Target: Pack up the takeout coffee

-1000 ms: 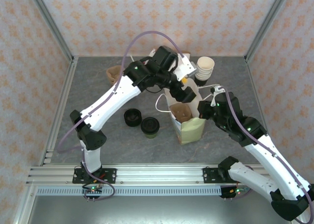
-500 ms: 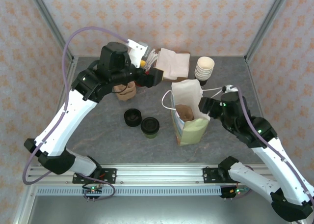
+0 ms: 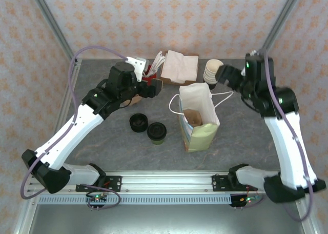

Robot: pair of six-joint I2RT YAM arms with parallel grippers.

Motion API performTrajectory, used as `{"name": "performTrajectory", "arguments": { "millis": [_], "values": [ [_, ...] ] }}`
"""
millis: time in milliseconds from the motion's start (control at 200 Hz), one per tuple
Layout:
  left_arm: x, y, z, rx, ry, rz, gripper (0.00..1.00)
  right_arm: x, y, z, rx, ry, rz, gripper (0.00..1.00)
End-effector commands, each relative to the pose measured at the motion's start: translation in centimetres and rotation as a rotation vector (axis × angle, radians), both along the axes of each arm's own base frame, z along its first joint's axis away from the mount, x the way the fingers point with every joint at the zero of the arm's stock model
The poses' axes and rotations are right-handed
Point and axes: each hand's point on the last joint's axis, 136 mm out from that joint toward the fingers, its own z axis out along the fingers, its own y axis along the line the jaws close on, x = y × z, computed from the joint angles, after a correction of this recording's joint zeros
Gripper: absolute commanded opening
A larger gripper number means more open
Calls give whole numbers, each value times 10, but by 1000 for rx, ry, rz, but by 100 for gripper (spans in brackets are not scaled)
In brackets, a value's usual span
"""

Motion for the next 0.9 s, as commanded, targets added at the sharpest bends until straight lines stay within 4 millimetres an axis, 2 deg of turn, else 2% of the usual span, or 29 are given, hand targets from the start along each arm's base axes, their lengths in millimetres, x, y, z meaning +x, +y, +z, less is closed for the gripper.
{"name": "performTrajectory", "arguments": {
  "millis": [0,135,275,480,671,761,896],
  "values": [
    [-15,16,-12,-7,69,53,89,6,31,-12,76,159,177,89],
    [-35,29,-36,-24,151,94,88,14,52,-31,91,267,300,83],
    [-53,41,-54,-5,200,109,88,7,62,-58,97,359,372,79],
    [-66,47,-70,2,233,105,88,-3,53,-92,31,419,382,79],
    [-68,46,-78,13,249,95,88,-1,53,-119,-13,475,420,71],
    [-68,44,-81,11,260,91,88,4,51,-124,-46,479,429,65],
    [-68,40,-85,-7,273,81,88,15,53,-129,-52,471,428,47]
  ]
}}
